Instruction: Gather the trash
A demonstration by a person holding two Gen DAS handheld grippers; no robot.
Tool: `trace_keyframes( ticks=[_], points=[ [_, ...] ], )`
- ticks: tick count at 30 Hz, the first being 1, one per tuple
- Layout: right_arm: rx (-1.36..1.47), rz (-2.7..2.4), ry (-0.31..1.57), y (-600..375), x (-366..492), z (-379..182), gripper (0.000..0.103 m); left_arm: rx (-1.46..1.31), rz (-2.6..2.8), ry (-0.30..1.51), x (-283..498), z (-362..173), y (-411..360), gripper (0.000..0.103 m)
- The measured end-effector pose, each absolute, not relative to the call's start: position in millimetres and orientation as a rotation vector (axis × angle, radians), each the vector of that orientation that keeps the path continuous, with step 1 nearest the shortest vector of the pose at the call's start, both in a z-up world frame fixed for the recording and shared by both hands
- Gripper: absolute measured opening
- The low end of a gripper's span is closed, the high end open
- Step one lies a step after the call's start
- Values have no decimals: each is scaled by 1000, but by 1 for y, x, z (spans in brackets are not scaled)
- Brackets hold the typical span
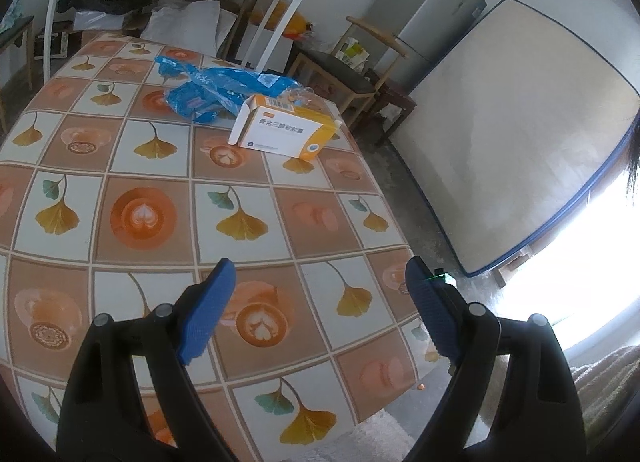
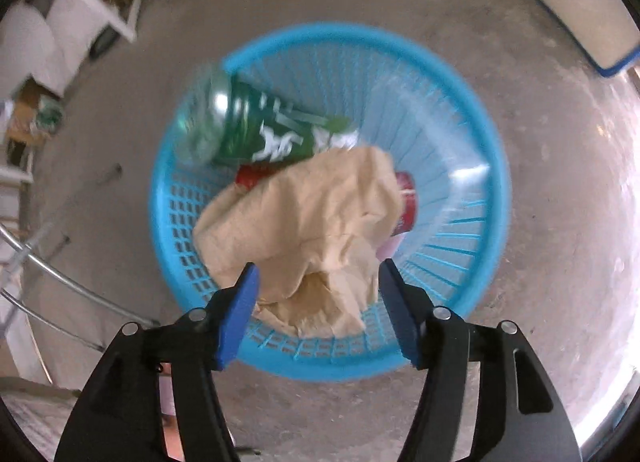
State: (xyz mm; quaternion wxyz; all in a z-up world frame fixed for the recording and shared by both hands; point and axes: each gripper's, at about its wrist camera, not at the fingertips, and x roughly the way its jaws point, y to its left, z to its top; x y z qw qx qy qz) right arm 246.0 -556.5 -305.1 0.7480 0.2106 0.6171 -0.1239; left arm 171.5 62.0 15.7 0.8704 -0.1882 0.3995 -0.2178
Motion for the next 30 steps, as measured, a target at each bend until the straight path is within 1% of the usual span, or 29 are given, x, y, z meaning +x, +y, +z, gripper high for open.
trace_keyframes(
  ticks=[4,8,9,10,13,18,21,23,26,30],
  points=[
    [559,-299,1251,-575,225,-269,61,-389,-459,819,165,20,63,83],
    [627,-256,1123,-568,199,-213,61,-388,-430,808,158,20,69,83],
    [625,-232,1094,-562,197,-197,63,-393,-416,810,157,20,72,83],
    [617,-217,1075,-552,200,-190,66,-394,-408,807,156,20,74,83],
    [544,-116,1007,-510,209,-134,74,-370,-353,772,148,20,81,83],
    [344,133,921,-417,241,-48,80,-338,-281,754,139,13,87,83],
    [164,303,846,-342,253,3,86,-330,-248,755,135,8,92,83],
    [31,386,794,-296,259,28,88,-339,-226,758,133,5,98,84],
    [-182,458,747,-222,279,46,88,-361,-197,755,129,1,108,84],
    [-424,492,725,-138,315,46,88,-381,-160,737,120,-3,121,84]
  ],
)
